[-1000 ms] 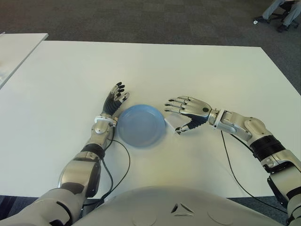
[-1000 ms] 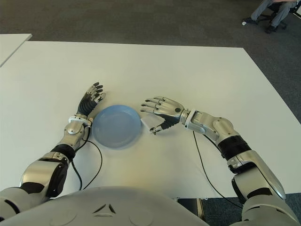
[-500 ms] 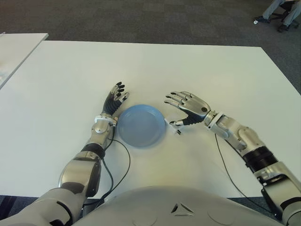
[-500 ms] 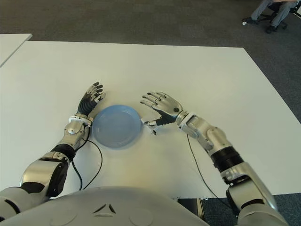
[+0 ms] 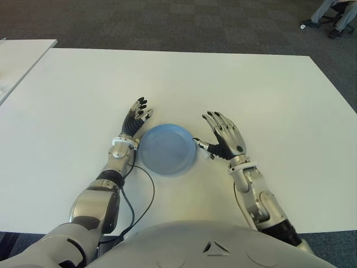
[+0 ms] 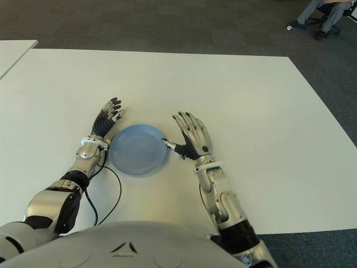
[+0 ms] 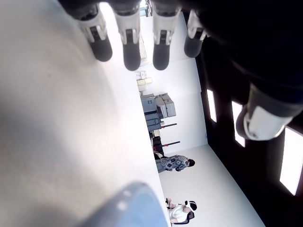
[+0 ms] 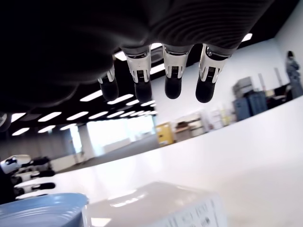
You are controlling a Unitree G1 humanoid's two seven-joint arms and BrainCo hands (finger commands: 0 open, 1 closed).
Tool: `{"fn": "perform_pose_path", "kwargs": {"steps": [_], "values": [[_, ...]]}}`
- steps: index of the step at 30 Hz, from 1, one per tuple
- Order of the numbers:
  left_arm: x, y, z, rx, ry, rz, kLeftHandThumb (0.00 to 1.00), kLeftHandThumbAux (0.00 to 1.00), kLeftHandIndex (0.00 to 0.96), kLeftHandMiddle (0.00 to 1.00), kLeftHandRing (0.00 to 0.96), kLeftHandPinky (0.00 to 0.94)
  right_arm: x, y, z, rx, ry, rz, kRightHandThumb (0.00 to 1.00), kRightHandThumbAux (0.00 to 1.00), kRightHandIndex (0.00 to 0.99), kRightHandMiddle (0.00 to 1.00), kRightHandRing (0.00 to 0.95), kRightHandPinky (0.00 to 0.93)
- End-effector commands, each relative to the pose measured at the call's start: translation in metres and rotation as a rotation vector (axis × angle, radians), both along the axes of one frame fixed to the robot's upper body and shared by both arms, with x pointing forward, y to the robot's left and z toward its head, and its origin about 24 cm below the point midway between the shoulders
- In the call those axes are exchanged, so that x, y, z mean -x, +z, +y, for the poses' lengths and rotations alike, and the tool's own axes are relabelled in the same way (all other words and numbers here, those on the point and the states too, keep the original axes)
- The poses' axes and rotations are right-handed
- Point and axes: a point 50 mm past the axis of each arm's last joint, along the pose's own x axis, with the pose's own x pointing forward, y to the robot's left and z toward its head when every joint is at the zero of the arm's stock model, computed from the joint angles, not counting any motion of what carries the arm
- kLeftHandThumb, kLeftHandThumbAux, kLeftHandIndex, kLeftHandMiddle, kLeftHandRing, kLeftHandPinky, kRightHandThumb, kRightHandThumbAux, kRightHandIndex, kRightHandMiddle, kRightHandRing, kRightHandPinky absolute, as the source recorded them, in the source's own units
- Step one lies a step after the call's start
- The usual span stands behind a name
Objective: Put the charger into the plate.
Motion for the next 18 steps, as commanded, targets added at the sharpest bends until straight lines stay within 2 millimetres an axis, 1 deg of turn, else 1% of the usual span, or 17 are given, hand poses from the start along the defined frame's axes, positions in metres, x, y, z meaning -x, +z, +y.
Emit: {"fn": "perform_pose_path", "kwargs": {"steps": [1, 8, 18], "values": [[0.028, -0.035, -0.006, -0.008, -0.047, 0.218, 0.0, 0.521, 0.001, 0.123, 0.118, 0.099, 0.0, 0.003, 0.003, -0.023, -0.078, -0.023, 0.308, 0.125, 0.0, 0.0, 0.0, 0.0], [0.028, -0.035, -0.005, -0.013, -0.042, 0.214, 0.0, 0.522, 0.005, 0.128, 0.119, 0.092, 0.005, 0.005, 0.01, -0.032, -0.094, -0.021, 0.329, 0.123, 0.0, 0.0, 0.0, 0.0], [0.028, -0.035, -0.004, -0.011, -0.04, 0.223, 0.0, 0.523, 0.003, 0.136, 0.123, 0.088, 0.021, 0.003, 0.019, -0.042, -0.129, 0.004, 0.353, 0.111, 0.0, 0.0, 0.0, 0.0]]}}
